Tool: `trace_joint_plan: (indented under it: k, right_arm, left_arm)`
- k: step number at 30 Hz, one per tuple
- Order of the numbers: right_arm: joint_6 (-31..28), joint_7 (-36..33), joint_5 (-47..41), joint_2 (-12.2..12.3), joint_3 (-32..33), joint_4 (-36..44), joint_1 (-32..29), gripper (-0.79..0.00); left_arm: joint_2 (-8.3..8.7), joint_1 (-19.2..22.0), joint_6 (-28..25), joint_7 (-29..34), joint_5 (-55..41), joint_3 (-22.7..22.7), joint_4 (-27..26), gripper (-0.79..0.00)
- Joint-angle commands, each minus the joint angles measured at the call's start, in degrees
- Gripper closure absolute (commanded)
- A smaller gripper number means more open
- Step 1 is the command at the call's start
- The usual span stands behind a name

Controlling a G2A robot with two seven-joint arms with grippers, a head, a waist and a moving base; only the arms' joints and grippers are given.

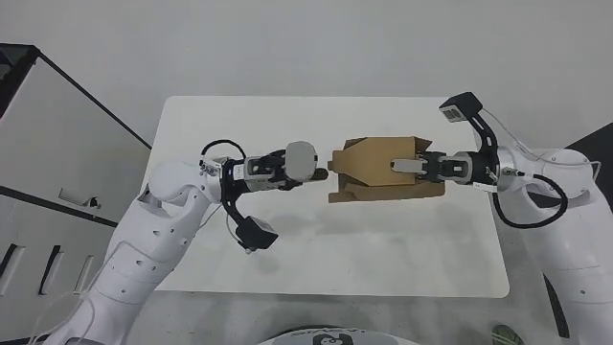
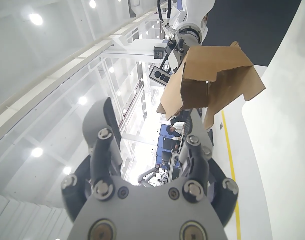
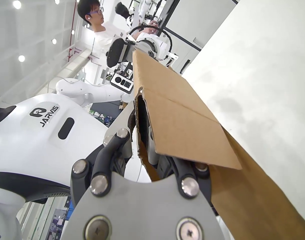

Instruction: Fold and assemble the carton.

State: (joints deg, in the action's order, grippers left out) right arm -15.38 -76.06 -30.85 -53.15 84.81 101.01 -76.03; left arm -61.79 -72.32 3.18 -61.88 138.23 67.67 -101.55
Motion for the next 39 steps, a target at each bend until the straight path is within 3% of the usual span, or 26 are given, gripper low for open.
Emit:
trace_joint_plan:
  k: [1,13,39]
  right_arm:
    - [0.05,1.69,0.65,-0.03,-0.08,0.7,-0.35,0.0]
    - [-0.4,1.27,0.15,0.25,0.61,2.36,-1.71,0.0]
    - [0.99,2.14,6.91,0.48,-3.52,2.27,-0.04,0.0]
  left_arm:
    - [0.16,-0.05,-0.56,0.75,2.78,-0.17,-0.51,0.0]
    - [1.25,-0.01,-5.2,1.85,12.01,-0.51,-2.77,0.0]
    - [0.86,3.74,-3.66,3.16,7.73,-5.46,-2.45,0.0]
